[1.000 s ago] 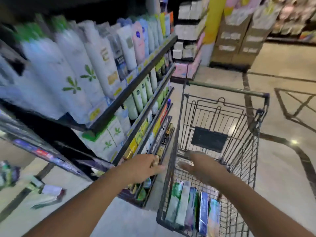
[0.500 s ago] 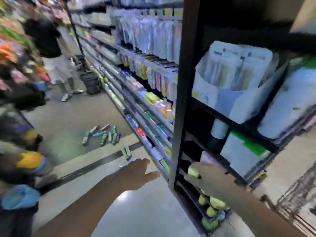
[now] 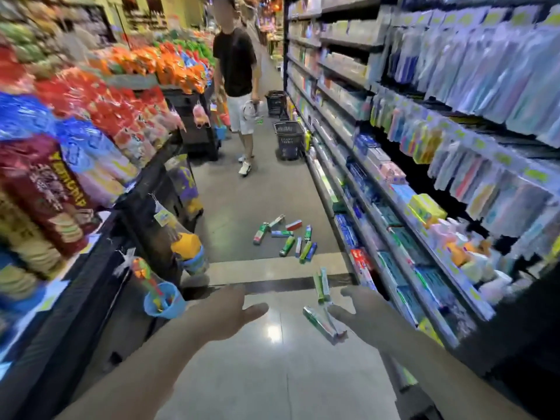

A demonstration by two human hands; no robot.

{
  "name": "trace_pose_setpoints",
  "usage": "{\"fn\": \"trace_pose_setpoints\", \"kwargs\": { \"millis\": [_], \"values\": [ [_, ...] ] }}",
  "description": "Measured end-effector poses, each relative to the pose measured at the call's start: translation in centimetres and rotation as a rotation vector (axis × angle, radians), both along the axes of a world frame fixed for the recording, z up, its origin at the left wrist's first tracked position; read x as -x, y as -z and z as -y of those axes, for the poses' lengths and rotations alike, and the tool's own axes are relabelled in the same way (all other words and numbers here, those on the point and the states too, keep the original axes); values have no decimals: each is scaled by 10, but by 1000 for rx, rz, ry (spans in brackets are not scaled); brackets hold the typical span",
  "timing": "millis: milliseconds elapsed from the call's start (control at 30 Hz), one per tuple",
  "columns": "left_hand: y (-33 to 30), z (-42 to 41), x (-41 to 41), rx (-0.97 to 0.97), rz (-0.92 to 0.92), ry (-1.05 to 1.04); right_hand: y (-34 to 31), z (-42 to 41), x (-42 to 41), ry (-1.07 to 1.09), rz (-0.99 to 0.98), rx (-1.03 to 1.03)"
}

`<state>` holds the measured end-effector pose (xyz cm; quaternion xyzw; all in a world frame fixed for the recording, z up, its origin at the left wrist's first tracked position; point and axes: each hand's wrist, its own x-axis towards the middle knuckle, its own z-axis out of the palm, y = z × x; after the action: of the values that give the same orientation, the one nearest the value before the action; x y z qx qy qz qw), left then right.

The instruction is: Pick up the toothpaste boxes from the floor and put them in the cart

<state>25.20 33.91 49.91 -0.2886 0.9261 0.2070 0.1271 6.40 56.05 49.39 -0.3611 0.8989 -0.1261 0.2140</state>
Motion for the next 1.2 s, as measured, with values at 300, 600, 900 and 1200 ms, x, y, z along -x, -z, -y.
{"fn": "trace_pose_setpoints", "kwargs": {
  "millis": [300,600,900,1200],
  "values": [
    [-20,130,113,-24,7,-189,-10,161,142,-123,15,29],
    [-5,272,203,-73,-27,-255,5,320,245,-190,-5,-52],
    [31,485,317,-9,97,-161,32,507,342,-100,26,-52],
    [25,628,475,-28,67,27,18,618,445,29,6,-37]
  ]
}}
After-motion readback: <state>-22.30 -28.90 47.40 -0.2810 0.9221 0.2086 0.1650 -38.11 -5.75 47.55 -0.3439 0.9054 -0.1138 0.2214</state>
